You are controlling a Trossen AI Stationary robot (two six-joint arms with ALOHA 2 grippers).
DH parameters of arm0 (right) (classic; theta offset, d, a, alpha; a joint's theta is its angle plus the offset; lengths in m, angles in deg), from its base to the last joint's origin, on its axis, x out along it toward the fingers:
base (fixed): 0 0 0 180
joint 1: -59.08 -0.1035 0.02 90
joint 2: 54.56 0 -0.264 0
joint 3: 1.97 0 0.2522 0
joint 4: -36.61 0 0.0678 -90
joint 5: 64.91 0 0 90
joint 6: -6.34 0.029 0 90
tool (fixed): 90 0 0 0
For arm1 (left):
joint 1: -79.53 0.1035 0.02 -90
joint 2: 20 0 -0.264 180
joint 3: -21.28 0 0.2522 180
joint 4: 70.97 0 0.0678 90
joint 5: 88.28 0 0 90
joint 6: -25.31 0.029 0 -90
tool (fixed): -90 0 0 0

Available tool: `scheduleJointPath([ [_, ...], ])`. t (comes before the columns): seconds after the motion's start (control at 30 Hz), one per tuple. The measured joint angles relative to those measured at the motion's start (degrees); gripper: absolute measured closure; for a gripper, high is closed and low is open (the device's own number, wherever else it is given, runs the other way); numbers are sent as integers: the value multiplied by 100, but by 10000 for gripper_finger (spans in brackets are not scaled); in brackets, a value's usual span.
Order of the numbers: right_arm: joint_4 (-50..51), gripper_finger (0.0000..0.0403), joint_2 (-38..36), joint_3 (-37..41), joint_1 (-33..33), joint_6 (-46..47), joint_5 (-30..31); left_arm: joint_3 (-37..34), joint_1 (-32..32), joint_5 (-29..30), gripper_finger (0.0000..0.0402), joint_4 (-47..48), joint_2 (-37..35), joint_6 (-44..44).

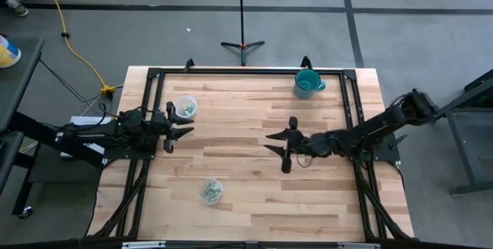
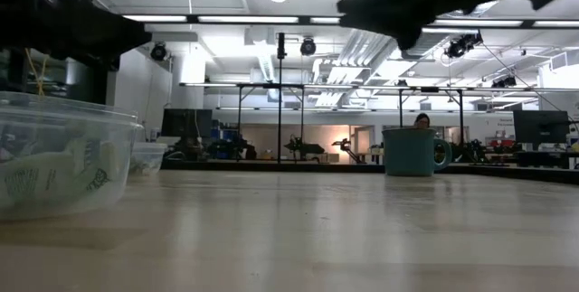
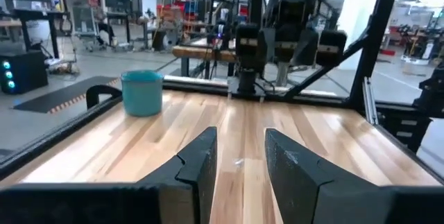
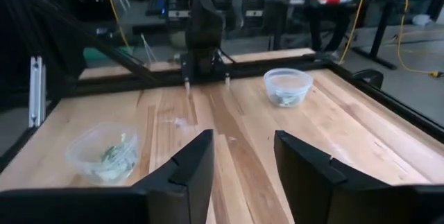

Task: Pick and place Stevia / Truvia into bins
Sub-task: Return to Home Position

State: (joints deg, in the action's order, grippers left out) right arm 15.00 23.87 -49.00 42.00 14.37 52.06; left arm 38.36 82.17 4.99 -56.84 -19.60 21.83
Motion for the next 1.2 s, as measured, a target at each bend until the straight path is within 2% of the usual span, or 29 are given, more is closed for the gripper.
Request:
scheduleJointPath([
  [0.23,-964,270,-386,940,-334,-3,495,-221,-4,-158,245,-456,0,-84],
  [0.33,-960,273,-589,1169,-281,72,352,-259,-4,-169,245,-763,0,-36],
  [0.57,-966,274,-990,1647,2,53,-2,-260,-4,-256,245,-710,0,15],
  [0.67,-1444,274,-998,1986,262,148,-53,-261,-4,-256,245,-648,0,30],
  [0.77,-1861,274,-998,2220,722,232,-399,-263,-4,-246,245,-595,0,41],
  [0.87,-2166,275,-999,2296,1290,75,-1145,-263,-4,-243,245,-628,0,39],
  [0.97,-2140,275,-1080,2297,1707,-34,-1605,-265,-4,-238,245,-661,0,25],
  [1.07,-1909,275,-1296,2294,1771,-88,-1668,-265,-4,-249,245,-653,0,-103],
  [1.13,-1591,275,-1517,2294,1663,-162,-1504,-267,-4,-266,245,-619,-2,-129],
  [1.2,-1144,275,-1821,2294,1479,-275,-1094,-267,-4,-263,245,-622,-2,-129],
])
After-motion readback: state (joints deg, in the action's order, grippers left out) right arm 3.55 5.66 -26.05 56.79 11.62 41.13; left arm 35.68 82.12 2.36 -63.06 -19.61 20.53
